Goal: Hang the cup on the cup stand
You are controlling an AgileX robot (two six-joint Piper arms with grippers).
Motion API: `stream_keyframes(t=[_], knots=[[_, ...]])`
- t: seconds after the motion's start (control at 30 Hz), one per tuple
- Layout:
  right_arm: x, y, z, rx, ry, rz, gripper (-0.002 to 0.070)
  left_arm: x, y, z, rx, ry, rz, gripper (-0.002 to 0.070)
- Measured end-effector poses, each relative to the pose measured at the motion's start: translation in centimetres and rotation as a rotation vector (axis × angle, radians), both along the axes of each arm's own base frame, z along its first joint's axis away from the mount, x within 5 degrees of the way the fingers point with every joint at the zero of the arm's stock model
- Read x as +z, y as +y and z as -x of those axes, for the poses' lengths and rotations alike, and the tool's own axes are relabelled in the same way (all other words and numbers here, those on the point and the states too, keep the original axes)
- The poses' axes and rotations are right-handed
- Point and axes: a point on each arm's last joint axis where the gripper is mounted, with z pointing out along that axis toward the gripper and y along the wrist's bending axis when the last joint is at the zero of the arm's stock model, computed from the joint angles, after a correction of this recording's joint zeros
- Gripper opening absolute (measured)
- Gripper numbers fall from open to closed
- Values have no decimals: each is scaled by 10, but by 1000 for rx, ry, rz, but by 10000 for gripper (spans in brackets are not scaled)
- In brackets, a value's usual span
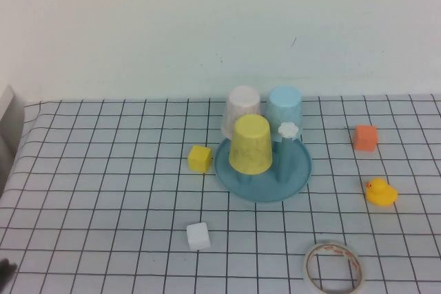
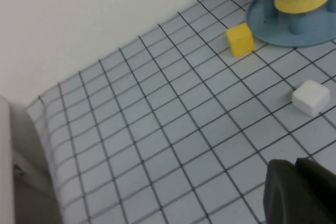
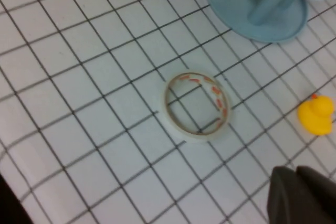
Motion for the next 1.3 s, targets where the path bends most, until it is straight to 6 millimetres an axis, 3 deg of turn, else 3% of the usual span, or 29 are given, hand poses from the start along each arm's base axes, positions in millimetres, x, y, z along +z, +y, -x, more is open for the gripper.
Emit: stream_keyframes(t=[0.2, 1.1, 1.3], knots=[[-4, 1, 3, -4, 4, -77, -1, -18, -2, 4, 3, 50, 89, 0], [-4, 1, 3, -9, 8, -85, -1, -17, -8, 6, -13, 90, 211, 0], [-4, 1, 3, -10, 9, -86, -1, -10, -3, 1, 8, -38, 125, 0]])
